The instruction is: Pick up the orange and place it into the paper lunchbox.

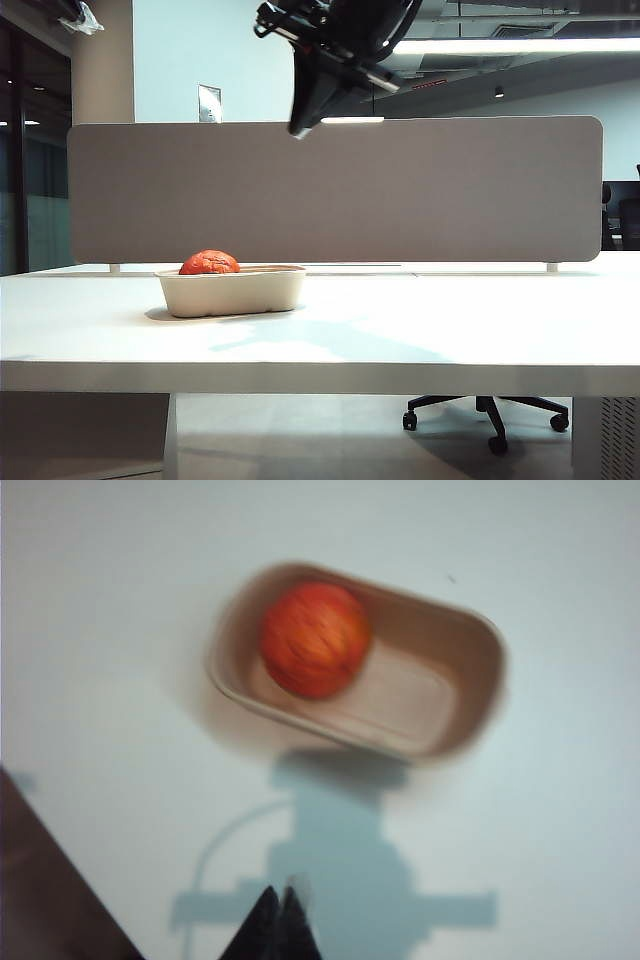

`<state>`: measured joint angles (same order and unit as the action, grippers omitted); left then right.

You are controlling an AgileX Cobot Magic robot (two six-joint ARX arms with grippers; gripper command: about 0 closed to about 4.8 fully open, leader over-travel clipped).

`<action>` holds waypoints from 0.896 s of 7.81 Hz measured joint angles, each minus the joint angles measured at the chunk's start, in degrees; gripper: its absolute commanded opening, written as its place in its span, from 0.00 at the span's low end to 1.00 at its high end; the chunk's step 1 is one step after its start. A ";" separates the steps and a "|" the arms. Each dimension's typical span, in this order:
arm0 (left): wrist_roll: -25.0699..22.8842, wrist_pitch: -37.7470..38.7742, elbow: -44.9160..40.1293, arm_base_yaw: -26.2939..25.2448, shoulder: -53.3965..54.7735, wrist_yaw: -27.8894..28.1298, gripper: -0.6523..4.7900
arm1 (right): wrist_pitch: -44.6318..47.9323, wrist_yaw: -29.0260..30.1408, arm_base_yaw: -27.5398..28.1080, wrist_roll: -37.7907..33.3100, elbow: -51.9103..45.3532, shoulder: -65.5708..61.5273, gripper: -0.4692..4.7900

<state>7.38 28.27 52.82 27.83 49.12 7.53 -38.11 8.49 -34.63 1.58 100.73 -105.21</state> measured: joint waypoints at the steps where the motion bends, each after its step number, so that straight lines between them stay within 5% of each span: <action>1: -0.02 -1.88 0.02 0.02 -0.13 -2.64 0.11 | -12.00 -8.55 -0.02 2.99 -1.36 13.77 0.08; 2: -0.04 -1.60 0.11 0.00 -4.90 -3.48 0.11 | -7.87 -8.55 0.09 3.17 -19.87 35.39 0.08; 3: -0.07 -1.03 0.09 0.00 -5.22 -3.48 0.11 | -6.08 -8.55 0.09 3.39 -21.86 37.57 0.08; 4: 0.00 0.04 -11.08 0.02 -13.49 -3.63 0.11 | 4.26 -8.70 2.36 4.50 -44.33 59.84 0.08; 7: 0.00 -4.90 -18.38 0.04 -20.00 -3.72 0.11 | 9.14 -8.46 2.23 4.50 -51.43 64.67 0.08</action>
<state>7.38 23.38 34.44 27.88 29.12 3.81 -28.97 0.03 -32.40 6.09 49.30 -40.53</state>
